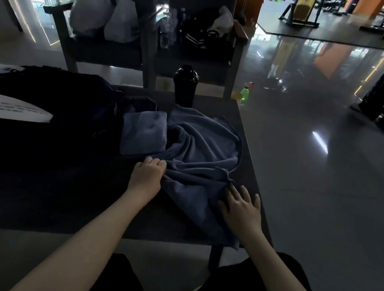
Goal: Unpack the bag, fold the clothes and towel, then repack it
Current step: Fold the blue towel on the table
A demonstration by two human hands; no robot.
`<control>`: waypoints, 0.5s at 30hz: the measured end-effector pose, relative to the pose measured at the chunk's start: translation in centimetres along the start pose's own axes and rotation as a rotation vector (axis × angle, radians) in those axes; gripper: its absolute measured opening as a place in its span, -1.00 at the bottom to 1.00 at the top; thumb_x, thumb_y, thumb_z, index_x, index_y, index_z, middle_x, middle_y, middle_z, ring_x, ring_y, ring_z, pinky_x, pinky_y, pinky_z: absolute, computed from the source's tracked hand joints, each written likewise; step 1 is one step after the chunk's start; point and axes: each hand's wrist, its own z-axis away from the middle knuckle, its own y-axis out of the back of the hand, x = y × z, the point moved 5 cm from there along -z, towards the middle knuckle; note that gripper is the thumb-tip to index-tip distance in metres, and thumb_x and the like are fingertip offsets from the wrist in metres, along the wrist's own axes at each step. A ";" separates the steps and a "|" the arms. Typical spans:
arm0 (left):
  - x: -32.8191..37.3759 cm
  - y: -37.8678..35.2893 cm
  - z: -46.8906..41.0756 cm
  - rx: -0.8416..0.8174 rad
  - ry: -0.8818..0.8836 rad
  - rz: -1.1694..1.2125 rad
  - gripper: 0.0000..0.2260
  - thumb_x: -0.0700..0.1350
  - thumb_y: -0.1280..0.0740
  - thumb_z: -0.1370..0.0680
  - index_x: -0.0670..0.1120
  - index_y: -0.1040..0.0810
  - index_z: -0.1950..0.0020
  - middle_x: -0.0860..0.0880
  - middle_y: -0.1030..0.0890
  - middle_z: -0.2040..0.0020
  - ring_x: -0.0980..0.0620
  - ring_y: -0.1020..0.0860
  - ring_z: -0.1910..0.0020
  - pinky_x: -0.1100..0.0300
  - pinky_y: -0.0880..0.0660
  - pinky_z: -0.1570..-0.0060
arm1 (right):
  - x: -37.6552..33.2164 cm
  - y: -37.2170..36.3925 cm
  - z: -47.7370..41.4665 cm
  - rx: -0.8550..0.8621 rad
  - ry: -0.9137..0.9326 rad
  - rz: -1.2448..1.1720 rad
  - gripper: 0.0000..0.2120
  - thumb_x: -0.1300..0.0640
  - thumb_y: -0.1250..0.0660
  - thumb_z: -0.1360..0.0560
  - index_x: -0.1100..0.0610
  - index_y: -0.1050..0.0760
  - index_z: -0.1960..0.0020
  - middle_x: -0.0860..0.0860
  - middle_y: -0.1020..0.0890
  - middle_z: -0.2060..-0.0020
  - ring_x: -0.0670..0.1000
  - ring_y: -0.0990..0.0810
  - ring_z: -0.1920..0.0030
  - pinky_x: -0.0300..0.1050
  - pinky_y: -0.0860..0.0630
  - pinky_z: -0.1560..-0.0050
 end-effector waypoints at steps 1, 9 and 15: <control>-0.2 0.1 -0.1 0.035 0.020 0.008 -0.85 -0.23 -0.21 -0.55 -0.09 -0.46 -0.10 -0.06 -0.54 -0.12 -0.05 -0.44 -0.15 0.11 -0.38 -0.11 | 0.3 0.2 -1.0 -0.011 -0.024 -0.006 -0.43 -0.18 0.11 -0.61 0.02 -0.03 -0.55 -0.12 -0.04 -0.54 0.06 0.05 -0.54 0.21 0.12 -0.46; -4.0 -0.9 2.3 -0.056 0.125 -0.094 -0.72 -0.29 -0.16 -0.53 -0.08 -0.51 -0.18 -0.04 -0.49 -0.21 -0.06 -0.39 -0.21 0.08 -0.33 -0.17 | 0.8 0.1 -4.4 -0.147 -0.122 -0.090 -0.18 -0.42 0.08 -0.49 0.02 0.24 -0.55 -0.08 0.18 -0.54 0.08 0.22 -0.53 0.23 0.22 -0.46; -0.4 -0.1 4.5 -0.080 -0.213 0.335 -0.74 -0.13 -0.28 -0.54 -0.04 -0.57 -0.21 0.02 -0.58 -0.19 0.00 -0.47 -0.23 0.10 -0.38 -0.23 | -0.7 2.2 -2.3 0.191 0.043 -0.091 -0.36 -0.27 -0.02 -0.46 0.09 -0.38 -0.37 0.05 -0.35 -0.42 0.14 -0.30 -0.42 0.22 -0.12 -0.39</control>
